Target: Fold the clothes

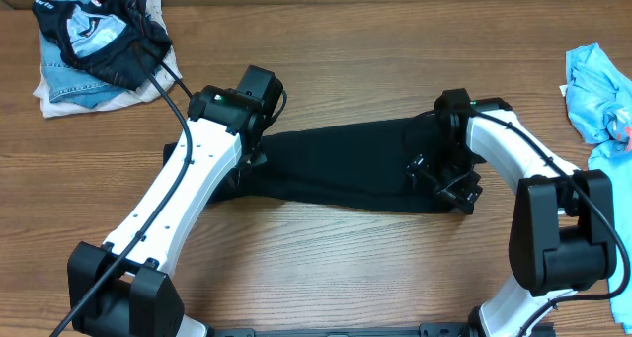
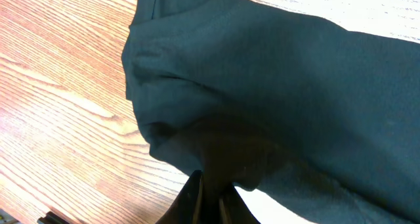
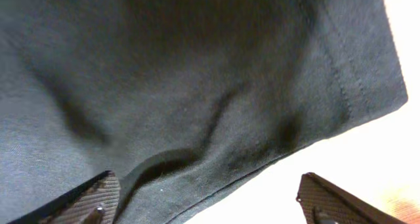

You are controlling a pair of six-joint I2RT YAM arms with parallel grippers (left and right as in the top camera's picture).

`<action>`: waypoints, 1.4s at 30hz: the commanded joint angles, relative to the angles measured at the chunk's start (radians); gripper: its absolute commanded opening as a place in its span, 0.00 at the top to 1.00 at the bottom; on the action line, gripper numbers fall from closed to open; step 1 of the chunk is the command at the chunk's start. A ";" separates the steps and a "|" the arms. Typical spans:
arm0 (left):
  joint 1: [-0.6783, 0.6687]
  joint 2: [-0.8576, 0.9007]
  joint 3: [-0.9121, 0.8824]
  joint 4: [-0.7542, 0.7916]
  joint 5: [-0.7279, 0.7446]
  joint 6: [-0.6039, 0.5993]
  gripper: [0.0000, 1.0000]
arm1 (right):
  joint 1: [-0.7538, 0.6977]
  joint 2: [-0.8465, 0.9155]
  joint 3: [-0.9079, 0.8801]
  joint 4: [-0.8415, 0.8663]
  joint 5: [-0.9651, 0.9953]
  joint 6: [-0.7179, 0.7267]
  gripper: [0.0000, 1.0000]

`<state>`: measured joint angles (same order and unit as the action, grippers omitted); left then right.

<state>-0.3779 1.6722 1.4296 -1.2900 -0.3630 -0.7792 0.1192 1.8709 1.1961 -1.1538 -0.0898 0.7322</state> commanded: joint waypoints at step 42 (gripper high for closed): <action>0.005 0.002 0.012 -0.021 -0.003 0.024 0.89 | -0.088 -0.009 -0.007 0.001 0.106 0.045 0.51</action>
<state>-0.3779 1.6722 1.4296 -1.3117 -0.3626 -0.7746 0.0830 1.8713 1.1652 -1.1450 -0.0288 0.7818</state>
